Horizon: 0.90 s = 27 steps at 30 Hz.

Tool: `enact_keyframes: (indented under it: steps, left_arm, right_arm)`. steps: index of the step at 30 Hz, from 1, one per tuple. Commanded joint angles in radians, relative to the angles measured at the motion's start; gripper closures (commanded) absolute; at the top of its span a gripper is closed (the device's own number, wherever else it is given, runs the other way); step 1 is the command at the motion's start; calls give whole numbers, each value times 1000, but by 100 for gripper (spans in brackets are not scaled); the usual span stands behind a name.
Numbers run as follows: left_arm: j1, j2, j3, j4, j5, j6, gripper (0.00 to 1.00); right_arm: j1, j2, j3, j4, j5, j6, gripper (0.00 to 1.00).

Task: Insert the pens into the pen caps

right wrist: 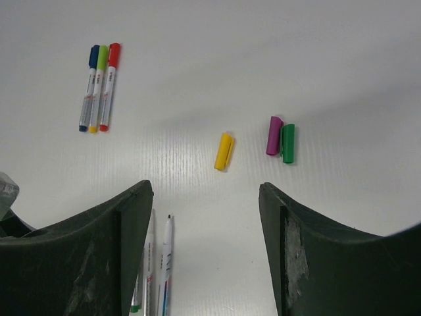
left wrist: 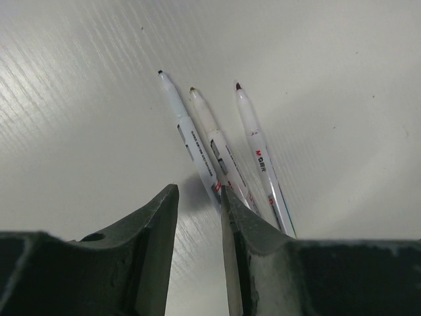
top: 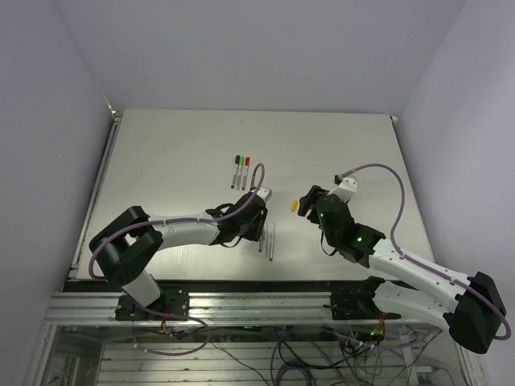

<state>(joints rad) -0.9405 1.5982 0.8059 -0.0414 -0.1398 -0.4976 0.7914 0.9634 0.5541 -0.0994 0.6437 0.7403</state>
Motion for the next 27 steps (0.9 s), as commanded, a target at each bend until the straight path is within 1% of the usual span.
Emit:
enact_keyframes:
  steps: [1, 14, 18, 24, 27]
  left_arm:
    - [-19, 21, 24, -21, -31, 0, 58]
    - [-40, 46, 24, -30, -27, -16, 59]
    - [-44, 46, 38, -89, -66, -14, 60]
    - [-45, 46, 63, -238, -162, -20, 61]
    - [-45, 56, 74, -284, -196, -21, 61]
  right_arm:
    - [-2, -12, -5, -16, 24, 14, 35]
    - [-3, -14, -12, -11, 17, 21, 35]
    - [-3, -15, -12, -9, 16, 21, 35]
    - [-3, -13, -14, -4, 13, 22, 35]
    - [-3, -10, -17, 6, 9, 22, 35]
